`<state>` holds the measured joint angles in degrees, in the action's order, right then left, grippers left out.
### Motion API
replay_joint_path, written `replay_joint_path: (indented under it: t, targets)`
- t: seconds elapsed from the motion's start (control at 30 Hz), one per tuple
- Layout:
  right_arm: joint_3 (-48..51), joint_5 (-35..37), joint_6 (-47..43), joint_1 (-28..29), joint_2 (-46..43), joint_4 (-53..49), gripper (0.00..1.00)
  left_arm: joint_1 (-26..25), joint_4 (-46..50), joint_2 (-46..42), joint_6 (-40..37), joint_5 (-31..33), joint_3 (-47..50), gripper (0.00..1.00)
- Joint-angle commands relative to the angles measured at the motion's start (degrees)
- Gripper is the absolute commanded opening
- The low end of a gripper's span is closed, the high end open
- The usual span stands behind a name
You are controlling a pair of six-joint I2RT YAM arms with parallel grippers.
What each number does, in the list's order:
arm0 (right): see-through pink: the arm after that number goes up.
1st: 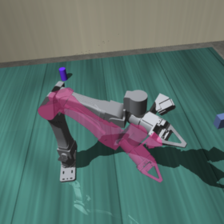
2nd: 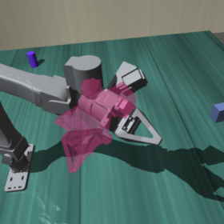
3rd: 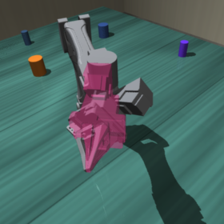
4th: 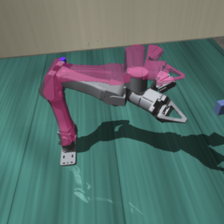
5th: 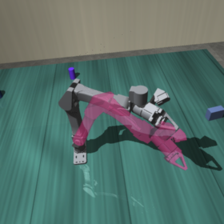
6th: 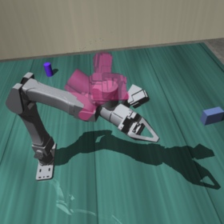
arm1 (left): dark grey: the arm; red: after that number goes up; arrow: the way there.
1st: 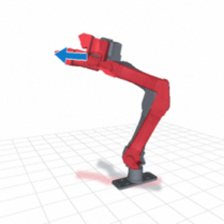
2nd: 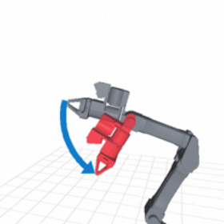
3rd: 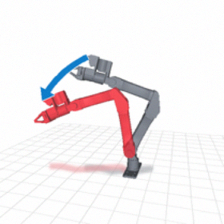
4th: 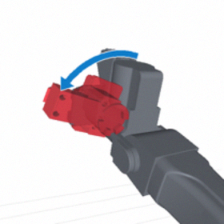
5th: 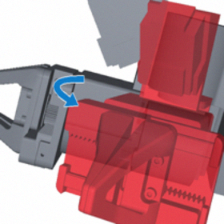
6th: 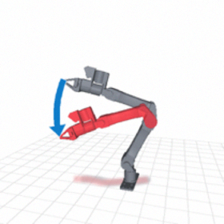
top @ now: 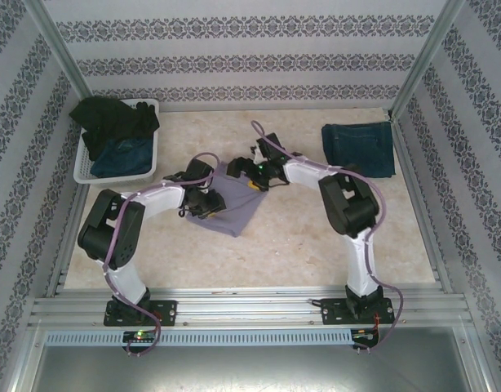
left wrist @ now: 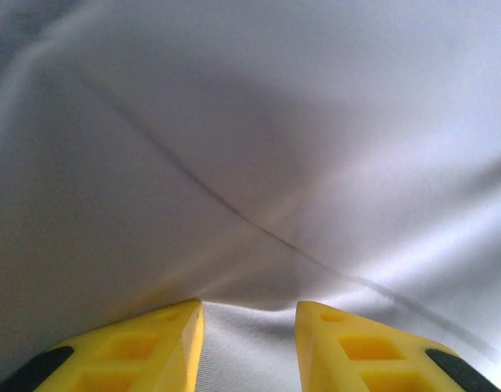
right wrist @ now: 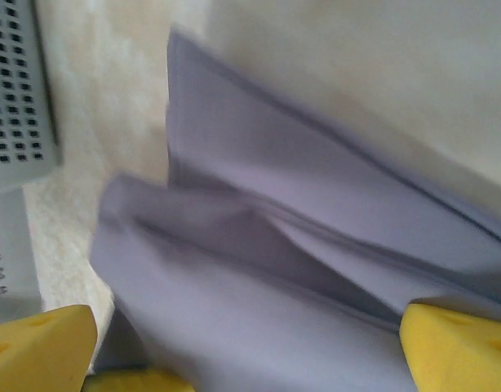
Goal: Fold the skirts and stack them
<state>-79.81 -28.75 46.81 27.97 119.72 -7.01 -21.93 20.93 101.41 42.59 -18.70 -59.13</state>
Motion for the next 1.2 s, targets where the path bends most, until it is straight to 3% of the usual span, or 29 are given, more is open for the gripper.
replay_joint_path:
  t: [0.0,0.07,0.13,0.23,0.3,0.43,0.53,0.67,0.8,1.03,1.1,1.17]
  targets:
    - [15.2,10.3,13.3,1.5,-8.9,7.2,0.97,1.0,8.4,5.2,-10.3,7.0,-6.2,0.39]
    - [24.5,16.1,19.1,4.5,-15.8,15.0,0.98,1.1,10.2,8.2,-13.8,6.9,-12.7,0.40]
    - [28.1,20.6,18.7,6.4,-20.8,17.3,0.98,1.0,12.9,9.9,-15.3,6.1,-19.0,0.40]
    - [27.0,23.5,9.4,5.3,-24.9,11.5,0.98,1.0,11.9,6.9,-13.0,5.0,-20.4,0.44]
    - [26.5,23.1,2.7,2.8,-25.7,9.2,0.92,1.1,10.1,4.0,-9.1,4.0,-17.7,0.46]
    - [21.8,10.7,-8.9,-4.4,-21.1,5.4,0.61,0.5,3.6,0.3,-0.5,-5.2,-10.2,0.42]
    - [16.3,4.0,-17.9,-6.9,-16.5,0.1,0.48,-0.8,0.2,-0.9,3.1,-8.0,-6.7,0.40]
    - [9.5,-3.1,-26.3,-7.7,-10.5,-5.1,0.46,-1.1,1.8,0.0,4.9,-3.4,-3.8,0.39]
    - [5.4,-10.7,-27.8,-6.8,-5.5,-5.1,0.48,-1.0,2.8,2.2,5.1,-0.3,-2.0,0.37]
    - [0.9,-13.6,-27.8,-3.8,0.1,-3.9,0.47,-1.0,1.2,3.2,5.9,-0.4,0.2,0.37]
    - [-0.5,-14.0,-28.0,-3.2,1.0,-4.3,0.41,-0.9,1.0,3.2,5.6,-0.4,0.3,0.37]
    - [-1.0,-13.4,-27.8,-2.7,0.7,-3.5,0.29,-1.0,1.4,3.3,5.3,-0.3,0.4,0.37]
